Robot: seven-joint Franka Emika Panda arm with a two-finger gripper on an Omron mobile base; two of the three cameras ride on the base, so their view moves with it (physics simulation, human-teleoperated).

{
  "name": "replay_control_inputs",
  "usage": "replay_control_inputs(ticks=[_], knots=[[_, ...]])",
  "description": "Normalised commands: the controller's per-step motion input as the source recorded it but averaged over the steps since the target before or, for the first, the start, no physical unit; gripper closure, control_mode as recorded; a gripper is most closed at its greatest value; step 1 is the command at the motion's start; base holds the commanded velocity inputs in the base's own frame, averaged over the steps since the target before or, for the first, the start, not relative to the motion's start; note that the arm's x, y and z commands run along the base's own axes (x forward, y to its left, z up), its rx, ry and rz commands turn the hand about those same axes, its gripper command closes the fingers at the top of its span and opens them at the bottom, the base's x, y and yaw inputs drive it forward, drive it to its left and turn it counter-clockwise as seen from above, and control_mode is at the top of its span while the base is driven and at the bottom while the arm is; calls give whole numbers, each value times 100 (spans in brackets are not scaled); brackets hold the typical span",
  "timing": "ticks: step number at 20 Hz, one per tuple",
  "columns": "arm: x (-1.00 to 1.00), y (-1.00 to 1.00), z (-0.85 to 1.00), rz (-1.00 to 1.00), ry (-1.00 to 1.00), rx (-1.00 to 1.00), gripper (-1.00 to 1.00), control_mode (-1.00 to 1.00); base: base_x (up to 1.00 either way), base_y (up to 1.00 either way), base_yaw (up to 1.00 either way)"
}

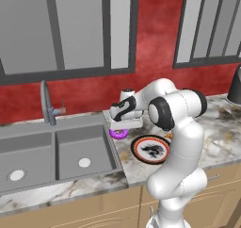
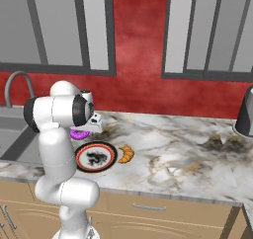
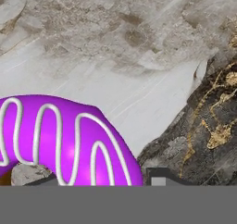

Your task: Place the pastries on the plates.

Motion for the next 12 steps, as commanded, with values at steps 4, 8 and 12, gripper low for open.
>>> replay_control_inputs(ticks=[4,8,12], knots=[[0,0,0,0,0,0,100,-100,0,0,0],[-18,0,-1,0,0,0,100,-100,0,0,0],[-7,-3,14,0,0,2,100,-100,0,0,0]])
